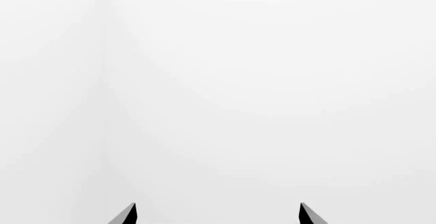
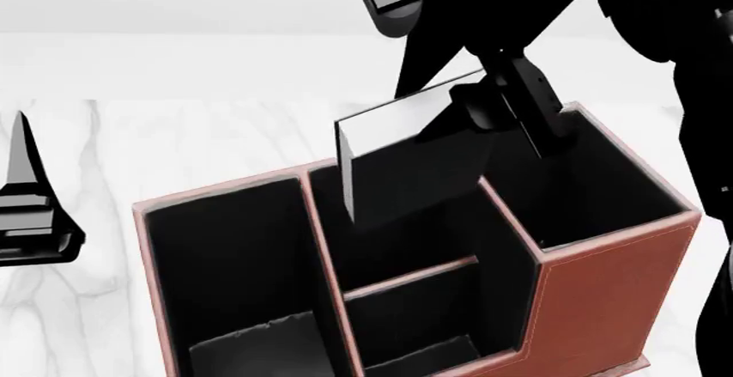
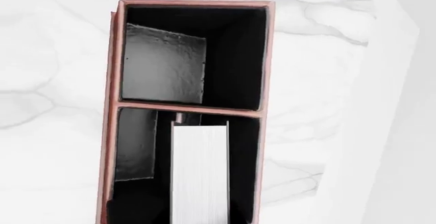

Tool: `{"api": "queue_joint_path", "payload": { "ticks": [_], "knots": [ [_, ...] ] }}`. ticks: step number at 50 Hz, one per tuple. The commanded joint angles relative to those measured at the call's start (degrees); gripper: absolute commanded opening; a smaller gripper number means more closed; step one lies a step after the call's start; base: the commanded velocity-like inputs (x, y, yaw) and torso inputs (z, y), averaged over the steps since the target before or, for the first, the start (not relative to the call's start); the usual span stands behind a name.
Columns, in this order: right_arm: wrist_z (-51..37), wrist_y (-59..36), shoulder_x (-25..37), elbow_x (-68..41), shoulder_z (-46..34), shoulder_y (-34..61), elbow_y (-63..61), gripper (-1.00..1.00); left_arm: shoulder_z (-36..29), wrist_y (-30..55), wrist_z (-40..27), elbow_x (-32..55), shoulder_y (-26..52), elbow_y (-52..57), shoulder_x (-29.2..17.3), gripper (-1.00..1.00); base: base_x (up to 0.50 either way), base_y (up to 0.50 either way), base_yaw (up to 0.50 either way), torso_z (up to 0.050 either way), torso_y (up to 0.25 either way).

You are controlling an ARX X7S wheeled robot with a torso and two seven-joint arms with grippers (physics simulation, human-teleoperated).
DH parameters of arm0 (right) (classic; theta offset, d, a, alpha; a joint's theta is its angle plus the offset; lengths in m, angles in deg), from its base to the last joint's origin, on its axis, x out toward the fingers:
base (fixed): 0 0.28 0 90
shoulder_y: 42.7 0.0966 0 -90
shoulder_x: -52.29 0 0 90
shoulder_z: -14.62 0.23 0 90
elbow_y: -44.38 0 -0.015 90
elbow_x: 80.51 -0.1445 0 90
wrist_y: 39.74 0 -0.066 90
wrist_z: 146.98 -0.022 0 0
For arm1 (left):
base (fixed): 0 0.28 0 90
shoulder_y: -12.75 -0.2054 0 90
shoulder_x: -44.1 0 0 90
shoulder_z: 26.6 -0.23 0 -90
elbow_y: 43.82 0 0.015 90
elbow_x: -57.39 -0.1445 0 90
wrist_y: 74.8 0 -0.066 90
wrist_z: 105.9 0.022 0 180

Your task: Pick up the book and place it in the front compartment of the caddy.

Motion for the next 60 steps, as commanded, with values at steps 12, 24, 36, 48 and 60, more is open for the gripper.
{"api": "queue_joint_path", "payload": {
  "ticks": [12,24,36,48,60],
  "knots": [
    [0.4,-2.5,-1.7,10.8,13.8,-3.5,0.0,-1.00,1.0,-1.4,0.8,-1.3,-0.3,-0.9,0.8,1.00,0.00,0.00,0.00,0.000,0.001],
    [0.2,-6.5,-2.6,33.8,37.4,-6.9,0.0,-1.00,0.8,-1.3,0.5,-1.2,-0.3,-0.7,0.7,1.00,0.00,0.00,0.00,0.001,0.002],
    [-0.5,-8.5,-3.2,41.0,44.4,-8.8,0.0,-1.00,0.8,-1.2,0.3,-0.9,-0.2,-0.6,0.5,1.00,0.00,0.00,0.00,0.000,0.001],
    [-0.9,-9.7,-3.4,41.9,44.2,-9.8,0.0,-1.00,0.9,-1.3,0.3,-0.7,-0.1,-0.8,0.4,1.00,0.00,0.00,0.00,0.000,0.001],
    [-2.1,-10.4,-3.5,42.0,43.7,-10.7,0.0,-1.00,0.7,-1.8,0.2,-0.8,-0.3,-1.1,0.3,1.00,0.00,0.00,0.00,0.001,0.001]
  ]
}}
